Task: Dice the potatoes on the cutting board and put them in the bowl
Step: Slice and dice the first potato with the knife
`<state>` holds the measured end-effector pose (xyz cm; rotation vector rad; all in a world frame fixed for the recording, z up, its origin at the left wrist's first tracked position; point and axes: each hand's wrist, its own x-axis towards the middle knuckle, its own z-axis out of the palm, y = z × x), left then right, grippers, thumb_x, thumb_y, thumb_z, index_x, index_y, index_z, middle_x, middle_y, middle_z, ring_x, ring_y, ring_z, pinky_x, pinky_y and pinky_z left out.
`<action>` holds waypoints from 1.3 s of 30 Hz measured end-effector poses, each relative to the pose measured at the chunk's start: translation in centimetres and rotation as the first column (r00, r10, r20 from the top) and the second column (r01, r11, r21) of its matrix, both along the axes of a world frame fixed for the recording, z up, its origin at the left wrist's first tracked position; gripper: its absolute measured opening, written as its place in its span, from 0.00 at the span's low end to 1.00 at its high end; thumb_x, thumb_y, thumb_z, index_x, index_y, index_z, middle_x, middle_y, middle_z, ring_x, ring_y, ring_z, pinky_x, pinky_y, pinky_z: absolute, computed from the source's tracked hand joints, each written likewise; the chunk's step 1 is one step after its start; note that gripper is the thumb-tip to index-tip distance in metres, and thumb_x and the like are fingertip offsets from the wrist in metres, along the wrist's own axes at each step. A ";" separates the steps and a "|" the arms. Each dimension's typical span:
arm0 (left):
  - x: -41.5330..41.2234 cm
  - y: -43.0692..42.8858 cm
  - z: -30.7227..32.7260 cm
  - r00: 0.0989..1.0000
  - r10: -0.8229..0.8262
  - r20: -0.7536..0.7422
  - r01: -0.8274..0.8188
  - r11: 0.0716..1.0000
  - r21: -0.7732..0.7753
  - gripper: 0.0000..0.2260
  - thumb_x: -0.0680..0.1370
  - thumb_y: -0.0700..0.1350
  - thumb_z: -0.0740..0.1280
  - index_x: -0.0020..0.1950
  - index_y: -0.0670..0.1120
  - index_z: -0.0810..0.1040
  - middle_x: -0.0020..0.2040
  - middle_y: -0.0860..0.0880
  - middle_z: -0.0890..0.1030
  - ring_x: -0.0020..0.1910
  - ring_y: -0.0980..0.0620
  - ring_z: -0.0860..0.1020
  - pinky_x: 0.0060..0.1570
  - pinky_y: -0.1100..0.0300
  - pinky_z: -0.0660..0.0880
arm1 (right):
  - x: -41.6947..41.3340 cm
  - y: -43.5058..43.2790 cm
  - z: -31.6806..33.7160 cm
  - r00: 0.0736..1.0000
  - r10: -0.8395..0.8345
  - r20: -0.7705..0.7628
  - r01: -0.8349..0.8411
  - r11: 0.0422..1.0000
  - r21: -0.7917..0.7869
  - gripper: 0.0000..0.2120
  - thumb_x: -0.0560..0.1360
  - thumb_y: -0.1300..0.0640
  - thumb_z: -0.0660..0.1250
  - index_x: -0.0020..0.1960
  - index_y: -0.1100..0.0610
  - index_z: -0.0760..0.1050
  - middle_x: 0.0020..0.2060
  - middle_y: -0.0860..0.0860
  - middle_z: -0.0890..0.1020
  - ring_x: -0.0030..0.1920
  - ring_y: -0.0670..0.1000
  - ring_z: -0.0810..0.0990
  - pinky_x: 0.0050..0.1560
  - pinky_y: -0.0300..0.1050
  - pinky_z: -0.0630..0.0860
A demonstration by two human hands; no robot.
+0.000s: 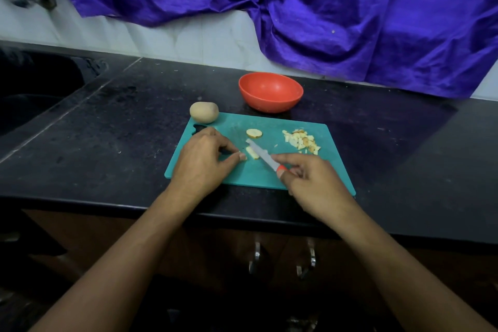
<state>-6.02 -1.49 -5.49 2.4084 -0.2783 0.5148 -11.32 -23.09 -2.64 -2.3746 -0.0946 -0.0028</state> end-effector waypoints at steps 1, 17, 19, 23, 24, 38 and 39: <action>0.0 0.0 0.0 1.000 -0.001 0.006 0.001 1.000 -0.015 0.05 0.75 0.53 0.76 0.46 0.53 0.87 0.46 0.56 0.79 0.46 0.57 0.77 0.48 0.57 0.76 | 0.1 -0.3 -0.2 1.000 -0.028 0.008 0.028 0.999 0.037 0.17 0.83 0.53 0.66 0.70 0.41 0.77 0.40 0.43 0.81 0.38 0.50 0.80 0.35 0.47 0.77; 0.6 0.4 -0.6 0.998 0.042 0.039 -0.036 0.987 -0.154 0.09 0.77 0.36 0.67 0.53 0.48 0.81 0.49 0.53 0.78 0.46 0.60 0.76 0.45 0.74 0.69 | -1.3 1.7 0.3 0.958 0.151 0.246 0.006 0.842 -0.540 0.21 0.84 0.50 0.57 0.77 0.40 0.67 0.47 0.44 0.81 0.43 0.47 0.79 0.43 0.48 0.76; 0.5 0.3 -0.6 0.999 0.042 0.035 -0.037 0.988 -0.151 0.08 0.77 0.37 0.68 0.52 0.49 0.81 0.49 0.53 0.77 0.45 0.60 0.76 0.45 0.73 0.69 | -0.9 0.1 0.5 0.976 0.050 0.213 0.074 0.841 -0.535 0.22 0.84 0.50 0.57 0.77 0.40 0.66 0.44 0.44 0.80 0.40 0.46 0.78 0.43 0.49 0.79; 0.6 0.3 -0.7 0.999 0.031 0.036 -0.026 0.991 -0.133 0.07 0.78 0.38 0.68 0.52 0.49 0.81 0.49 0.53 0.78 0.45 0.60 0.77 0.46 0.71 0.69 | -0.2 -2.1 0.8 0.975 -0.093 0.204 0.187 0.837 -0.514 0.20 0.84 0.50 0.59 0.75 0.40 0.70 0.38 0.44 0.77 0.35 0.46 0.76 0.36 0.47 0.76; 0.6 0.3 -0.7 0.999 0.028 0.035 -0.023 0.991 -0.133 0.07 0.78 0.39 0.68 0.52 0.49 0.81 0.49 0.53 0.78 0.45 0.60 0.77 0.46 0.70 0.70 | -0.1 -2.2 0.7 0.976 -0.104 0.192 0.187 0.850 -0.492 0.20 0.84 0.50 0.59 0.75 0.41 0.71 0.37 0.44 0.76 0.34 0.45 0.76 0.34 0.45 0.73; 0.3 0.2 -0.5 1.000 0.005 0.025 -0.002 0.993 -0.115 0.06 0.78 0.42 0.71 0.52 0.51 0.81 0.49 0.54 0.78 0.46 0.60 0.77 0.48 0.64 0.74 | -0.8 -1.4 0.6 0.950 -0.035 0.311 0.184 0.867 -0.463 0.21 0.84 0.52 0.59 0.76 0.41 0.70 0.45 0.45 0.81 0.38 0.46 0.76 0.37 0.47 0.76; 0.3 0.2 -0.5 1.000 0.004 0.025 -0.001 0.993 -0.114 0.06 0.78 0.42 0.71 0.53 0.51 0.81 0.49 0.54 0.78 0.46 0.60 0.77 0.48 0.63 0.75 | -1.0 -1.4 0.6 0.965 -0.015 0.263 0.152 0.848 -0.508 0.21 0.84 0.51 0.59 0.76 0.41 0.69 0.43 0.44 0.79 0.37 0.45 0.76 0.38 0.47 0.77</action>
